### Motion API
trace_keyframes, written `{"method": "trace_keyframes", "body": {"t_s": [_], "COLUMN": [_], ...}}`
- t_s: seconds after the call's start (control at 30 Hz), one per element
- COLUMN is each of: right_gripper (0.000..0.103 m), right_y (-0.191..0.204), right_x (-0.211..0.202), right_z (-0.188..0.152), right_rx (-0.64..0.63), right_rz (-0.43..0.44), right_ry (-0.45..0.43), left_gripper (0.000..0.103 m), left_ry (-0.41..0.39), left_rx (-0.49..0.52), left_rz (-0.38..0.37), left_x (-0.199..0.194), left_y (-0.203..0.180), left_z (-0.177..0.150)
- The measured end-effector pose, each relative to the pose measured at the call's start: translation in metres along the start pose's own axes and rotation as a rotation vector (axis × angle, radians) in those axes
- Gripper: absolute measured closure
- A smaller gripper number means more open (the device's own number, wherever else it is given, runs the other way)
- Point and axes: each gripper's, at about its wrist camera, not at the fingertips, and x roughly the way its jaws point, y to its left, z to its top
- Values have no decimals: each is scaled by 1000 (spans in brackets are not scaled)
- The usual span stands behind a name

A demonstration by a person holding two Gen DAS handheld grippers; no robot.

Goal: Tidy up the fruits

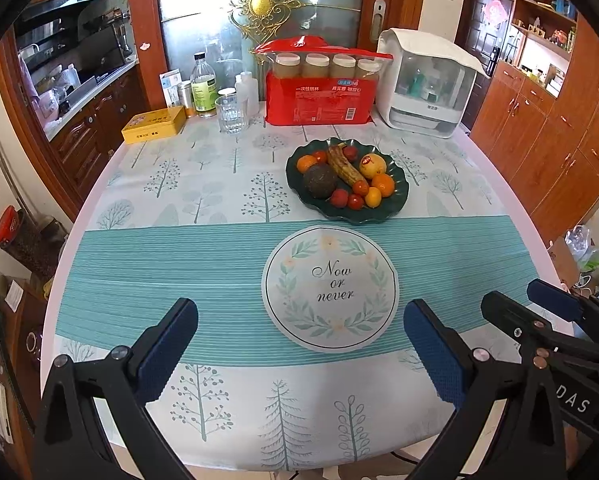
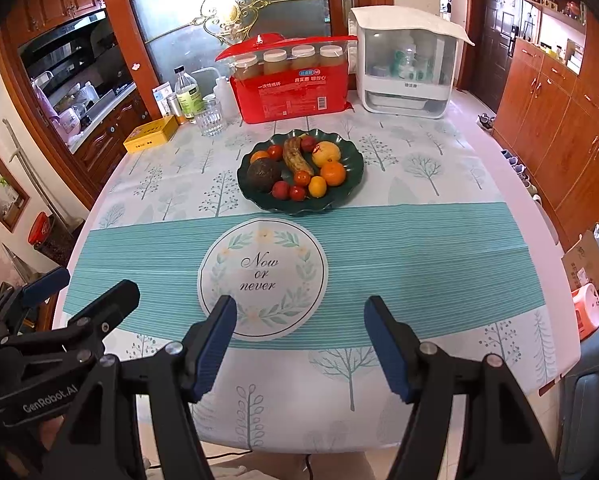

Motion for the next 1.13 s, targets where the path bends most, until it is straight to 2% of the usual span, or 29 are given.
{"method": "trace_keyframes", "body": {"t_s": [1.13], "right_gripper": [36], "right_y": [-1], "right_x": [1], "right_z": [-5], "right_rx": [-1], "right_rz": [17], "right_ry": [18], "left_gripper": [1], "left_ry": [6], "left_rx": [-20], "left_rz": [21], "left_x": [-5], "left_y": [-12], "left_z": [-8]}}
